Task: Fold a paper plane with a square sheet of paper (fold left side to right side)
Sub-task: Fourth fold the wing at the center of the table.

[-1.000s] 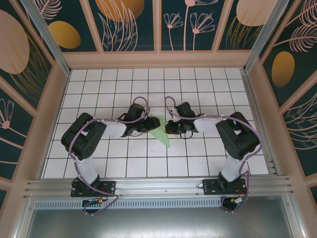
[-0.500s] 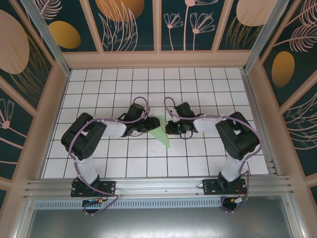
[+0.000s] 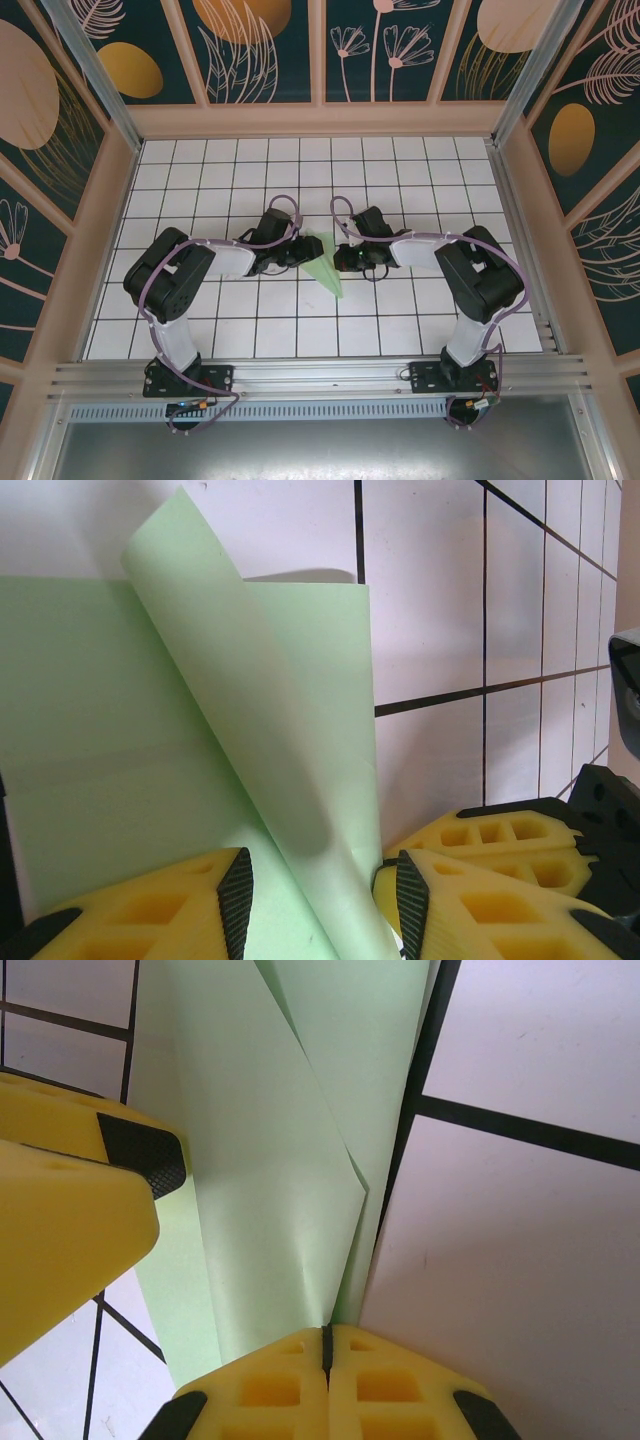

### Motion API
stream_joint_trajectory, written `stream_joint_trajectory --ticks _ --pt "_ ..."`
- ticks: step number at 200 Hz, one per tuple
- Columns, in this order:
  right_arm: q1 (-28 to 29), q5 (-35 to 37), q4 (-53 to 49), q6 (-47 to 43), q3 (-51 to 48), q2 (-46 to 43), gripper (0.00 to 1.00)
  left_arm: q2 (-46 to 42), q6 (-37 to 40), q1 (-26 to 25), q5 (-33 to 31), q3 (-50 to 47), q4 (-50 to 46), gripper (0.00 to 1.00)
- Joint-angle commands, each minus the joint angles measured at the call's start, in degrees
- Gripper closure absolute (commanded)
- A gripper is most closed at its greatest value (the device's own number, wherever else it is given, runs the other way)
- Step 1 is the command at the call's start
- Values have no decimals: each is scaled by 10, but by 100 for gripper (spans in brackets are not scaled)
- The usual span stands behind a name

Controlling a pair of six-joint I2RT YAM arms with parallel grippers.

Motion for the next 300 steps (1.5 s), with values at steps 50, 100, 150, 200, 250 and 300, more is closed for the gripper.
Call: stream_joint_trajectory --ticks 50,100,150,200,250,300 --pt "8 -39 2 3 2 -36 82 16 12 -2 -16 -6 -34 54" --pt "9 -56 16 21 -27 -75 70 19 13 -2 -15 -3 -35 59" --pt "31 -35 14 29 -48 -79 61 17 14 -3 -15 -2 -37 59" --pt "52 1 1 26 -23 -49 60 15 15 -2 -17 -2 -40 59" --pt "60 15 -11 17 3 -23 60 11 16 -2 -18 -1 -42 59" --pt "60 8 -10 3 20 -8 76 10 15 -2 -19 -3 -44 59"
